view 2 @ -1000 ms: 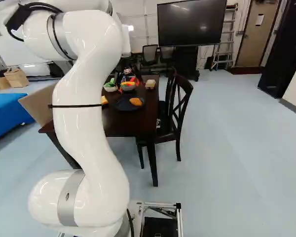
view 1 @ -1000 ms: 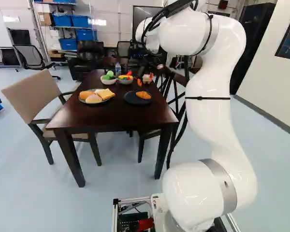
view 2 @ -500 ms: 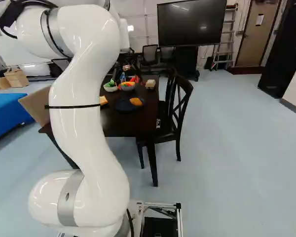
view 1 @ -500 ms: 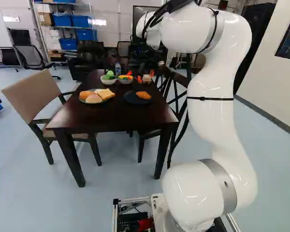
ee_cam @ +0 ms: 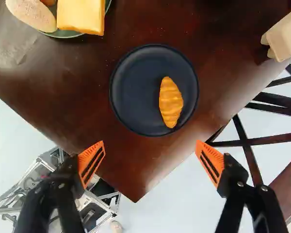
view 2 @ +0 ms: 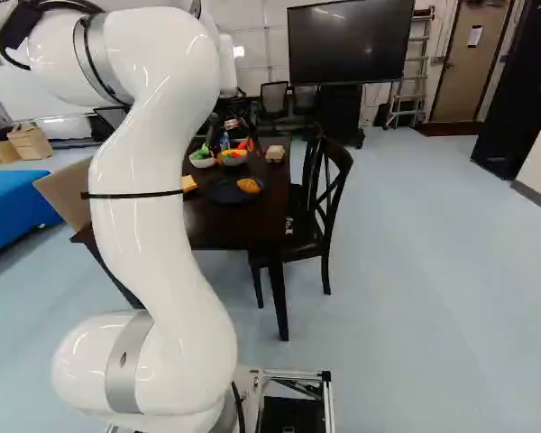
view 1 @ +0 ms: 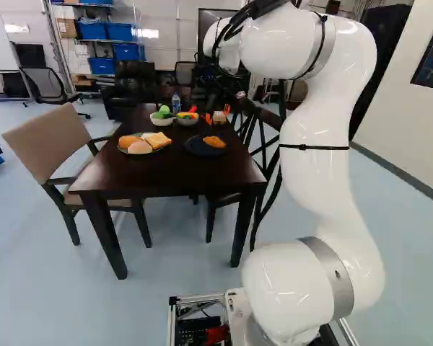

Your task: Move the croissant to the empty plate

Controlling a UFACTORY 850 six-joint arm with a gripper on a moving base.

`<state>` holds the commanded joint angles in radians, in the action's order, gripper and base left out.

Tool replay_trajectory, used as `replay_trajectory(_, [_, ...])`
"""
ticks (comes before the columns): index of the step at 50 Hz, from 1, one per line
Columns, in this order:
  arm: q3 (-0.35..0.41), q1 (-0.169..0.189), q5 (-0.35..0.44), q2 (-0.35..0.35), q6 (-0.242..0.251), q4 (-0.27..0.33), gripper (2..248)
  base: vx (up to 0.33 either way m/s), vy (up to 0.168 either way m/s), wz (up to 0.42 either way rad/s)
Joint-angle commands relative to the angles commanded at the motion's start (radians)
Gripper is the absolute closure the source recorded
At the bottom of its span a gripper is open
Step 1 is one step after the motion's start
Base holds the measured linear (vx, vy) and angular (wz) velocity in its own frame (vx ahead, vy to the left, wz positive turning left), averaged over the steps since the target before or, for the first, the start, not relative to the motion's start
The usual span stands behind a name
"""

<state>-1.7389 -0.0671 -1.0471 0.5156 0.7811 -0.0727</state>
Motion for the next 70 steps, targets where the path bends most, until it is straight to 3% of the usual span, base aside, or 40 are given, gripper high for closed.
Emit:
replay_trajectory(35, [0.119, 0.005, 0.138, -0.057, -0.056, 0.005, 3, 0.0, 0.0, 0.0])
replay_trajectory(70, [0.355, 0.014, 0.413, -0.171, -0.168, 0.016, 3, 0.0, 0.0, 0.0])
